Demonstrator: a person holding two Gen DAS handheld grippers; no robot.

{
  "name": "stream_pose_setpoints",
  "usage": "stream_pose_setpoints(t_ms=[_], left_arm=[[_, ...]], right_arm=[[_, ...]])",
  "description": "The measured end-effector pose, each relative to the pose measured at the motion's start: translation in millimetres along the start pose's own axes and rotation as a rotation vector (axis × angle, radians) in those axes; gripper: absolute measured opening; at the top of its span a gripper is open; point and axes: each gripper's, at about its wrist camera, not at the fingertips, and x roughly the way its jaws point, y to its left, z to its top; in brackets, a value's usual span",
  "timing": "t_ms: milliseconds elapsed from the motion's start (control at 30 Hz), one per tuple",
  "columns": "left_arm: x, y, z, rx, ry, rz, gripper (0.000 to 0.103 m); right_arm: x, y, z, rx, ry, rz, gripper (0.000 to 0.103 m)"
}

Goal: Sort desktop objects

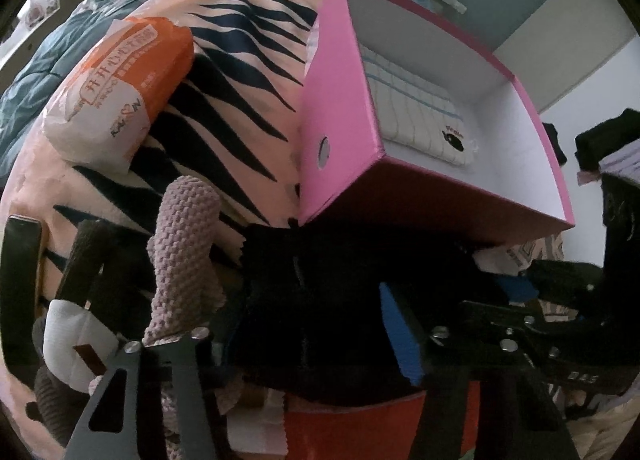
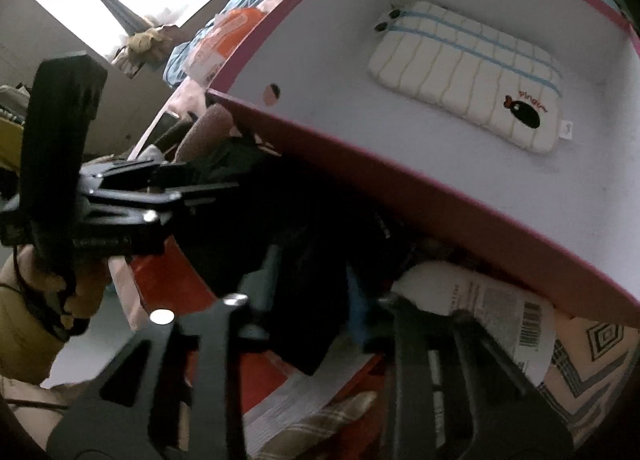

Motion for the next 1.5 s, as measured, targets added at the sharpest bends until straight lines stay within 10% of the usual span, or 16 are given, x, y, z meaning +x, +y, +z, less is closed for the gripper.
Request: stream_pose_setpoints(t_ms=[100, 400, 1500], left_arm=[[-4.5, 1.4, -0.2, -0.016, -0.005, -0.024, 0.041], [-22.5, -10.0, 0.0, -0.002, -0.052, -0.076, 0.026], [-83.1, -63.1, -6.0, 0.095, -0.171, -0.161, 0.023]], right_arm=[[-2.9, -2.8, -2.9, 0.004, -0.018, -0.003, 0.008], [-25.0, 3.2, -6.6, -0.02, -0.082, 0.043, 0.007], [-111.0, 19.2, -20.3, -0.108, -0.277, 0.002, 0.006]])
